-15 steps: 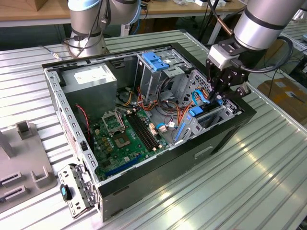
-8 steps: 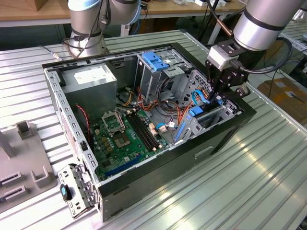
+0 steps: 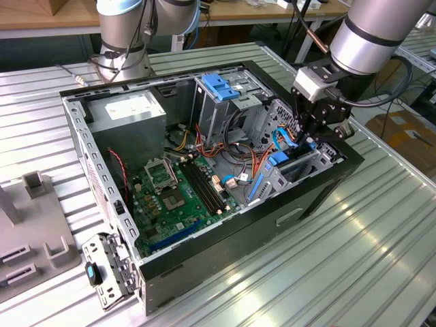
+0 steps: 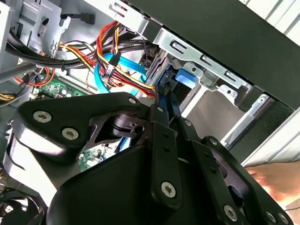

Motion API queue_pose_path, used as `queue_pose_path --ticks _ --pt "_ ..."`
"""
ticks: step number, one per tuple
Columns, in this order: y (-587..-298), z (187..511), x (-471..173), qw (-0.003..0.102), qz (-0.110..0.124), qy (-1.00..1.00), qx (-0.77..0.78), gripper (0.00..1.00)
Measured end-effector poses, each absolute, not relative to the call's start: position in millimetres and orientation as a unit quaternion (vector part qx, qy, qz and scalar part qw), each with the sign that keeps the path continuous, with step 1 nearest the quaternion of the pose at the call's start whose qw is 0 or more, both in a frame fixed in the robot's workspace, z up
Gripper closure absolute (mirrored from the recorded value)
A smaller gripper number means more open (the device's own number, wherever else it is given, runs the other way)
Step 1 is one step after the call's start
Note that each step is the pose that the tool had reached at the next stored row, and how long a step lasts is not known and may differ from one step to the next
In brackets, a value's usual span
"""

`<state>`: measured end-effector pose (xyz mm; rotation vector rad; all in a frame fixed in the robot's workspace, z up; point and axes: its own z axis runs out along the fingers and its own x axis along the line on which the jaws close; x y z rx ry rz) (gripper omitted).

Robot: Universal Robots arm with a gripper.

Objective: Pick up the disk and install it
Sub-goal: 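Insert the second disk wire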

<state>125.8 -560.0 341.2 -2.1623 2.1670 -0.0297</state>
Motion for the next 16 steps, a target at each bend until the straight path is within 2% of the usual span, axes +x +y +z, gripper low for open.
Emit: queue_pose_path --ticks 9,12,16 --pt "-559.9 339.2 125.9 0.041 -0.009 0.707 -0.706 0.82" --pt "-559.9 339.7 125.8 0.04 -0.01 0.707 -0.706 0.64" --pt "-559.8 344.2 125.9 0.04 -0.01 0.707 -0.706 0.64"
